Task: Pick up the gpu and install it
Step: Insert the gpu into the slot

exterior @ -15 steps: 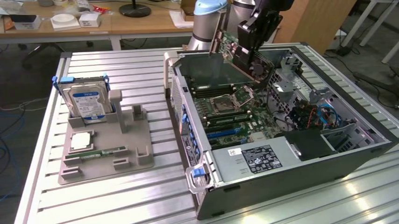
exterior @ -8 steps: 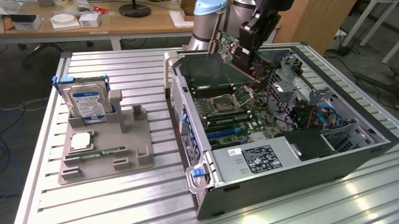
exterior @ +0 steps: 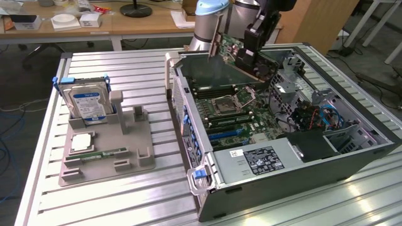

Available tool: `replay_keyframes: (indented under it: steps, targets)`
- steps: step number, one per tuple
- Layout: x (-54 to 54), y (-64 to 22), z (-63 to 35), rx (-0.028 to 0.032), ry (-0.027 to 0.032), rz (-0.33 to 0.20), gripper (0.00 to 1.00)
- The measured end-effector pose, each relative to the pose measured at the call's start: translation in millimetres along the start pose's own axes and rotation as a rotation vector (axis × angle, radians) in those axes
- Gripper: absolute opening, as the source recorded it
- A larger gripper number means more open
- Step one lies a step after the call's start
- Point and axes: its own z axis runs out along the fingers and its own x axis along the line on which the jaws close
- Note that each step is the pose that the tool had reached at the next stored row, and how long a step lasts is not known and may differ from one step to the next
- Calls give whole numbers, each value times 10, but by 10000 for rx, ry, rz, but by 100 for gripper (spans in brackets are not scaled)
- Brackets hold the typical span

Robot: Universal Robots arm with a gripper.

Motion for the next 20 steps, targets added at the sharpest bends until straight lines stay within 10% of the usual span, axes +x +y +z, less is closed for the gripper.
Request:
replay_keyframes:
  steps: [20]
  targets:
    - [0,-1,12,138,20,-3053,26]
